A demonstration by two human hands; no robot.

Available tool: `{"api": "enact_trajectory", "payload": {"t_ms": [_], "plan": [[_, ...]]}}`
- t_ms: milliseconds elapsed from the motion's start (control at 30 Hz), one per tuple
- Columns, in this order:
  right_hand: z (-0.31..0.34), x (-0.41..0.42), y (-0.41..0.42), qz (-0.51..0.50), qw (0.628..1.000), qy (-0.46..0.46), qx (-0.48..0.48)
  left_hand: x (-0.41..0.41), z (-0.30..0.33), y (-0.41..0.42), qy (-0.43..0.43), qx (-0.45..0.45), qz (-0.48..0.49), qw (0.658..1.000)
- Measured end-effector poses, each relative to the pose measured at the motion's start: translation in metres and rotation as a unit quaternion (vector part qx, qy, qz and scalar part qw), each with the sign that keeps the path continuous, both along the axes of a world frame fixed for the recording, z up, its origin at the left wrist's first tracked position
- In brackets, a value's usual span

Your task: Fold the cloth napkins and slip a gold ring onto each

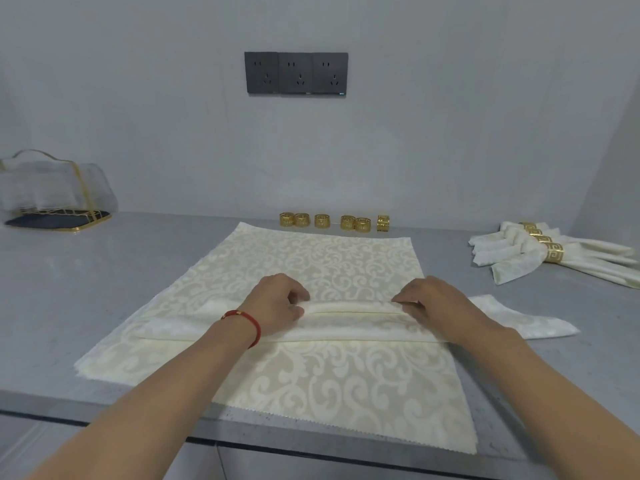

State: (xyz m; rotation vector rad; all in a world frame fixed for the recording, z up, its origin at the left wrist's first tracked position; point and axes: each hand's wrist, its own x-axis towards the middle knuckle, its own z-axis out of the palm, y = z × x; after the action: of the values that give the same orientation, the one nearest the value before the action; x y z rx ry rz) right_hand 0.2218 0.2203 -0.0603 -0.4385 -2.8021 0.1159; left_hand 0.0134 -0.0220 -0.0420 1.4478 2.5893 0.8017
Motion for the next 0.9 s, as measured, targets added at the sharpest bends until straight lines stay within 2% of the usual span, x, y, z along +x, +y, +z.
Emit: {"api": "enact_trajectory", "payload": {"t_ms": [133, 233, 267, 300, 367, 433, 533, 600, 633, 667, 733, 900], "plan": [[0.007, -0.001, -0.01, -0.025, 0.991, -0.017, 0.132, 0.006, 0.008, 0.005, 0.078, -0.032, 0.01, 0.996], [0.01, 0.005, -0.025, 0.0, 0.983, -0.038, 0.179, 0.013, 0.011, 0.005, 0.219, -0.095, -0.033, 0.97], [0.012, 0.008, -0.029, 0.024, 0.98, -0.049, 0.194, 0.014, 0.01, 0.003, 0.244, -0.105, -0.056, 0.963], [0.014, 0.01, -0.033, 0.045, 0.978, -0.076, 0.188, 0.013, 0.009, 0.001, 0.237, -0.11, -0.072, 0.963], [0.018, 0.014, -0.03, 0.039, 0.983, -0.098, 0.152, 0.011, 0.007, -0.003, 0.159, -0.106, -0.068, 0.979], [0.018, 0.015, -0.02, 0.02, 0.993, -0.076, 0.086, 0.008, 0.001, -0.004, 0.09, -0.051, -0.036, 0.994], [0.006, 0.015, -0.012, 0.021, 0.998, -0.041, 0.03, 0.006, -0.01, -0.002, 0.101, -0.045, -0.023, 0.994], [-0.001, 0.015, -0.011, 0.038, 0.995, -0.037, 0.084, 0.008, -0.016, 0.0, 0.156, -0.07, -0.019, 0.985], [-0.002, 0.016, -0.013, 0.044, 0.991, -0.025, 0.125, 0.011, -0.018, -0.001, 0.212, -0.068, -0.012, 0.975], [-0.002, 0.017, -0.015, 0.044, 0.986, -0.017, 0.157, 0.013, -0.021, -0.002, 0.285, -0.054, -0.01, 0.957], [-0.001, 0.019, -0.021, 0.037, 0.978, -0.019, 0.207, 0.022, -0.02, -0.005, 0.382, -0.084, -0.013, 0.92], [0.011, 0.027, -0.05, 0.045, 0.965, -0.037, 0.257, 0.042, -0.01, -0.013, 0.423, -0.085, -0.058, 0.9]]}}
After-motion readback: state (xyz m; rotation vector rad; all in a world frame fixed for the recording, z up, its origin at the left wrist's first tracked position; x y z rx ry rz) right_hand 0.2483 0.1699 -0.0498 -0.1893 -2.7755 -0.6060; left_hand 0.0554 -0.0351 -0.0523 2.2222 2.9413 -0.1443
